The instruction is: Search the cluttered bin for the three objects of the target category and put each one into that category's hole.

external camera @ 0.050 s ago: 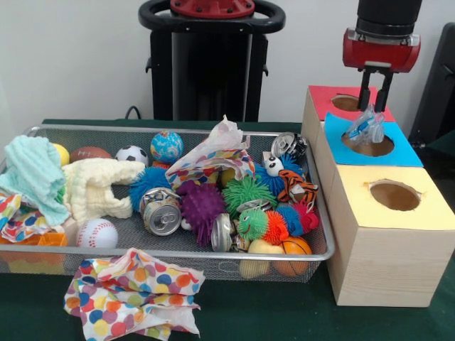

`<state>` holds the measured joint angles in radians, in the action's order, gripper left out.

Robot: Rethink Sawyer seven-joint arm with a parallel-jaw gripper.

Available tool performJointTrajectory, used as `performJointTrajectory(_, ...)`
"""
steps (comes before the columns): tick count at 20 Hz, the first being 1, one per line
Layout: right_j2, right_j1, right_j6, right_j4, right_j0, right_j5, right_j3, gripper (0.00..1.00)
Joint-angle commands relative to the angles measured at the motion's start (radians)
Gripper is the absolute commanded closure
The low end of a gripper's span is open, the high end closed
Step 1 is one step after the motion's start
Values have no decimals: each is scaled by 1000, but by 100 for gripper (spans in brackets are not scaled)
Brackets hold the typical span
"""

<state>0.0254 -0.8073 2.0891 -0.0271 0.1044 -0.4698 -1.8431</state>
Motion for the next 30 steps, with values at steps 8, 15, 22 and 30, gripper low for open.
performJointTrajectory(8, -25, 40, 138, -14, -19, 18, -86, 100)
performJointTrajectory(15, -34, 53, 108, 5, -34, 37, -79, 100)
performJointTrajectory(22, -27, 53, 103, 22, -23, 55, -67, 0)
performJointTrajectory(30, -52, 57, 97, -8, -46, 14, -71, 0)
